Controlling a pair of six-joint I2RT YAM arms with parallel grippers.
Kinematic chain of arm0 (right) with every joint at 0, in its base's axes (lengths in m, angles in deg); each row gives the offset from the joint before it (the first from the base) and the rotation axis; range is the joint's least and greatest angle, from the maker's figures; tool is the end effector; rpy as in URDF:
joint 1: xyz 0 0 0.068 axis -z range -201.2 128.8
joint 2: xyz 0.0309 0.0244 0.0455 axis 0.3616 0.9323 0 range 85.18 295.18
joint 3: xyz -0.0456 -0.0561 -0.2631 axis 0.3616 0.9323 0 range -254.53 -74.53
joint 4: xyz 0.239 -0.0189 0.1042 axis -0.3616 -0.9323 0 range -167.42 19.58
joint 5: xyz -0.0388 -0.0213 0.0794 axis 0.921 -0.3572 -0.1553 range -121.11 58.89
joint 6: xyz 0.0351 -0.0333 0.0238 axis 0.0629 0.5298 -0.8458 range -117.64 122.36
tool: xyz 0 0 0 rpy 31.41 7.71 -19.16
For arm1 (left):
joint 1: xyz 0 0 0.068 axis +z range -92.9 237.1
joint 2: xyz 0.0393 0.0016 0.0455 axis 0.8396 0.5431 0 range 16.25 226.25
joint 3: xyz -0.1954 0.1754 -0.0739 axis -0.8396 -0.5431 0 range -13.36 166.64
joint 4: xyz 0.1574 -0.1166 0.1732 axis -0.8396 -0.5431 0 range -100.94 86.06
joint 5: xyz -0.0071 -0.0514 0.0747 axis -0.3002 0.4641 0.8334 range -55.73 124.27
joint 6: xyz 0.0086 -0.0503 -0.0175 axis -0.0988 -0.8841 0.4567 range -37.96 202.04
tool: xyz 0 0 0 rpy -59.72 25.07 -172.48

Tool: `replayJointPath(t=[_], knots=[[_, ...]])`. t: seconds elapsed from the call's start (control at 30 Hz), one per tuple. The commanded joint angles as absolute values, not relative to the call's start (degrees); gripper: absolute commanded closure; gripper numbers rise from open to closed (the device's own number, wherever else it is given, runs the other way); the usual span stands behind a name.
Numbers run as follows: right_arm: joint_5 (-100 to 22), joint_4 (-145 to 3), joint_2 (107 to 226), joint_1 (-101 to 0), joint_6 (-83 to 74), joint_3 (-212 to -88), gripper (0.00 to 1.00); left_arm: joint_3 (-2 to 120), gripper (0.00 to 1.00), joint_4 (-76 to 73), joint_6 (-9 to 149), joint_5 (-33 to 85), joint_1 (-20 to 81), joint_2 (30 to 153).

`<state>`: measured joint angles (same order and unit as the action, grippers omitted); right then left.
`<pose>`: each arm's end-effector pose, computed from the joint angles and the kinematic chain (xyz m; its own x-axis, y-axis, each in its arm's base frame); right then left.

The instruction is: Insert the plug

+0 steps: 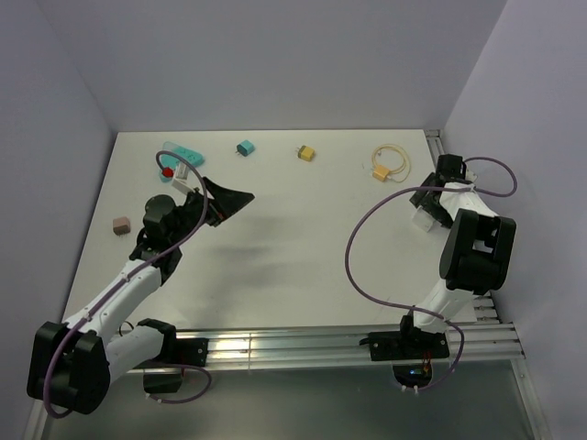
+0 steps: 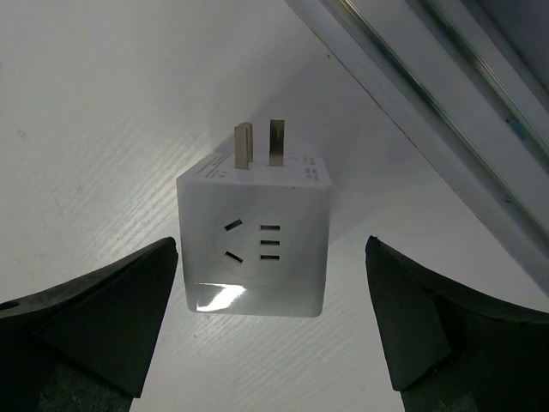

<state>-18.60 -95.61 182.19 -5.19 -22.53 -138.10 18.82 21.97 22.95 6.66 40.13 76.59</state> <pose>0.3307 -0.1028 0.1977 -0.5856 0.5955 -0.5500 0.6880 0.7239 0.0512 0.2239 -0.0856 0.2760 -0.6212 -0.6052 -0.4978 0.3283 0.3758 -0.8666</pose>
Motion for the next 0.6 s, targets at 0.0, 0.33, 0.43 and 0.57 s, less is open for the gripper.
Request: replayJointPath(t=[0.0,0.33,0.43,0.57], knots=[[-18.9,-96.78,182.47,-5.29,-21.9,-140.88,0.04,22.05,0.01,19.37,24.29,7.55,39.96,74.52],[-19.07,-96.08,182.3,-9.06,-19.79,-139.04,0.32,27.59,0.01,9.78,25.88,6.23,43.04,72.94],[-19.77,-96.08,182.38,-10.29,-19.27,-138.51,0.54,27.07,0.0,11.6,24.56,2.74,45.76,73.73],[-16.71,-96.78,181.33,-15.03,-18.3,-137.63,0.78,27.07,0.01,14.25,23.15,-4.21,48.93,75.75]])
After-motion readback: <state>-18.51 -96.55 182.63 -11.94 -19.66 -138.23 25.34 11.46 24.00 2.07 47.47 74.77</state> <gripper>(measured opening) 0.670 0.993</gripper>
